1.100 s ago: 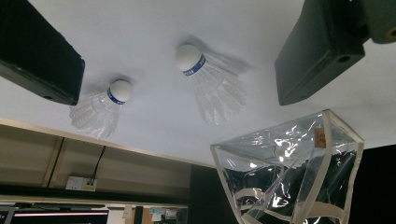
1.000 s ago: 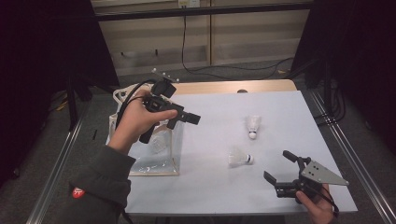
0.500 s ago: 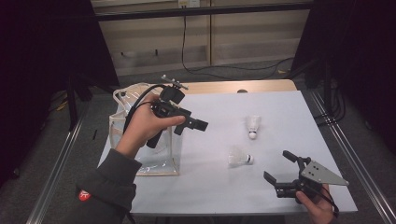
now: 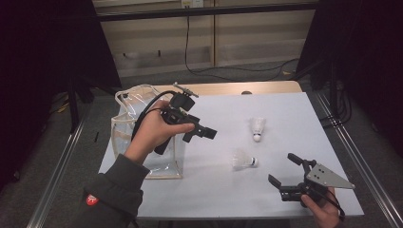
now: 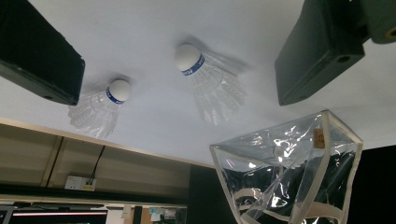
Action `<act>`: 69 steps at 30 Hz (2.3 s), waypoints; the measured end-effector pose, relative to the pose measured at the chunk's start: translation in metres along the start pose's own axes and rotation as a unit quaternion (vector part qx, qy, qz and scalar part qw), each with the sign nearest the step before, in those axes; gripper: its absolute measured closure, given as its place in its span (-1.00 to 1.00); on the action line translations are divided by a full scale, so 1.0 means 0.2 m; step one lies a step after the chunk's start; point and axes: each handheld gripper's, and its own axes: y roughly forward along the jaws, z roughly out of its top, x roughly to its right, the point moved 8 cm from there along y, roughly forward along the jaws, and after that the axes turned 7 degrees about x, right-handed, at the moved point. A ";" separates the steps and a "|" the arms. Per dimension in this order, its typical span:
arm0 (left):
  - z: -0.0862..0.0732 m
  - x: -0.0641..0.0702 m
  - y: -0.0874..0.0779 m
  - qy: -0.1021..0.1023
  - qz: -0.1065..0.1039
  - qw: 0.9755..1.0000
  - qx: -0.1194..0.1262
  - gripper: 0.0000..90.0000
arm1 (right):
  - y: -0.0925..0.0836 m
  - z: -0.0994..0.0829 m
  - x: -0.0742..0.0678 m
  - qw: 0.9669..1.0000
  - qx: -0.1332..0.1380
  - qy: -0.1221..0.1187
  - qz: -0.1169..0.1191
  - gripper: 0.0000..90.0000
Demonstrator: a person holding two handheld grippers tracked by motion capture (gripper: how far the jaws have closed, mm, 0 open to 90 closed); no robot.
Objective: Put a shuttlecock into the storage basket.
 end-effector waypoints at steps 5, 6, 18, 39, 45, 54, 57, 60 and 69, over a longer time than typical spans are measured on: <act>-0.01 0.01 0.02 0.005 -0.004 1.000 -0.005 -0.72 | 0.00 0.00 0.00 1.000 0.000 -0.002 0.000 -0.97; -0.02 0.01 0.03 0.004 -0.004 1.000 -0.006 -0.72 | 0.00 0.00 0.00 1.000 0.000 -0.002 0.000 -0.97; -0.05 0.02 0.09 0.003 -0.005 1.000 -0.009 -0.73 | 0.00 0.00 0.00 1.000 0.001 -0.001 0.001 -0.96; -0.11 0.02 0.19 0.010 -0.013 1.000 -0.023 -0.73 | 0.00 0.00 0.00 1.000 0.001 -0.002 0.001 -0.96; -0.13 0.02 0.21 0.008 -0.010 1.000 -0.025 -0.73 | 0.00 0.00 0.00 1.000 -0.001 -0.003 0.002 -0.96; -0.15 0.02 0.26 0.008 -0.009 1.000 -0.029 -0.73 | 0.00 0.00 0.00 1.000 -0.002 -0.003 0.002 -0.96; -0.16 0.02 0.28 0.006 -0.006 0.999 -0.032 -0.72 | 0.00 0.00 0.00 1.000 -0.002 -0.002 0.002 -0.96; -0.16 0.01 0.29 0.005 -0.005 0.999 -0.032 -0.72 | 0.00 0.00 0.00 1.000 -0.002 -0.003 0.003 -0.96; -0.18 0.01 0.33 0.007 -0.007 0.999 -0.036 -0.72 | 0.00 0.00 0.00 1.000 -0.001 -0.003 0.003 -0.96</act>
